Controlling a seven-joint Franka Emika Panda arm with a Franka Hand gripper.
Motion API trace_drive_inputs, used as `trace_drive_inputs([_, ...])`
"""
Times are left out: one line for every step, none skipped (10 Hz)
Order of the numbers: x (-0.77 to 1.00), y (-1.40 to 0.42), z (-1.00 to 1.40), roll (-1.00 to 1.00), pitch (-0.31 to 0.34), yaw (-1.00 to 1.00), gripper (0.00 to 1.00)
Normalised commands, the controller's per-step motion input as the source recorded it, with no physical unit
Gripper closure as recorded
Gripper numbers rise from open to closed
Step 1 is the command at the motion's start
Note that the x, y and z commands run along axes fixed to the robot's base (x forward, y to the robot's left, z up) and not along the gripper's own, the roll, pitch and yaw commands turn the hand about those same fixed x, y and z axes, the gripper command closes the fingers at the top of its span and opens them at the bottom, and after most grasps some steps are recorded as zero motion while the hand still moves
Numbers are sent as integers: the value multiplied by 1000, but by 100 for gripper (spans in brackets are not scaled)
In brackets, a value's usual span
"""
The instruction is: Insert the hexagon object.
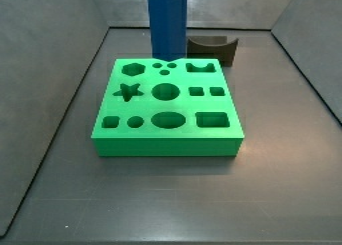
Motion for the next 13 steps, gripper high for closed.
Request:
trace_drive_inputs([-423,1000,-663,0,-27,0,100])
trace_drive_inputs([-557,980,-674,7,-69,0,100])
trace_drive_inputs([-683,914,-714,43,-130,0,100])
trace_drive_inputs([-843,783,-694,89,-179,-43,100])
trace_drive_inputs([-866,580,-531,141,-121,-131,100])
trace_drive_inputs([-614,526,-360,114,-33,-129,100])
trace_drive_inputs([-60,317,-320,41,0,0,100])
trace_drive_inputs([0,237,-251,17,0,0,100])
trace_drive_inputs([0,200,-246,17,0,0,100])
trace_drive_inputs([197,237,-331,37,34,0,100])
trace_drive_inputs([246,251,-326,59,49,9,100])
trace_drive_inputs([351,234,-317,13,59,11,100])
trace_drive_inputs([443,177,-337,0,60,0,100])
